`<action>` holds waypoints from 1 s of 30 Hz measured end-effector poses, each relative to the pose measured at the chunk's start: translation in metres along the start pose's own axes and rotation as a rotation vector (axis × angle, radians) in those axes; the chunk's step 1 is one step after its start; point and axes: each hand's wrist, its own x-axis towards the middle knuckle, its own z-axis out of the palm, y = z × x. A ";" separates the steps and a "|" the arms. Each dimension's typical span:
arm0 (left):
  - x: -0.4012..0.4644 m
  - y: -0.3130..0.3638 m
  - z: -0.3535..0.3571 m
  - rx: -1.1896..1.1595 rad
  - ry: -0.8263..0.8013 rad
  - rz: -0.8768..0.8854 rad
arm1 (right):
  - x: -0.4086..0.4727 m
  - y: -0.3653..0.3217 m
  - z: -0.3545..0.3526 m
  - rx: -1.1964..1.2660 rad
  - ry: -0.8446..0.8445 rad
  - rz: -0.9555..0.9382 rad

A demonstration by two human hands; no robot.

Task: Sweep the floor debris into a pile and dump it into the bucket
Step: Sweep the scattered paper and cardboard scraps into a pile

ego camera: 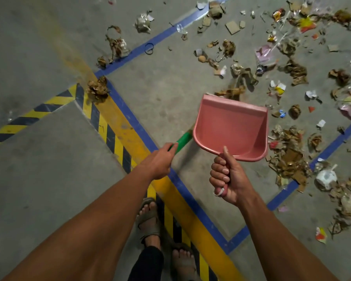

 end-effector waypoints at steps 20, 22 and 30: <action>0.043 -0.007 -0.035 0.042 0.007 -0.240 | 0.035 -0.028 0.013 0.037 -0.060 0.016; 0.058 0.031 -0.018 0.016 -0.044 -0.159 | 0.028 -0.033 -0.004 0.034 -0.052 0.012; 0.072 0.118 -0.008 0.023 -0.054 0.218 | -0.023 -0.067 -0.044 0.084 0.016 -0.053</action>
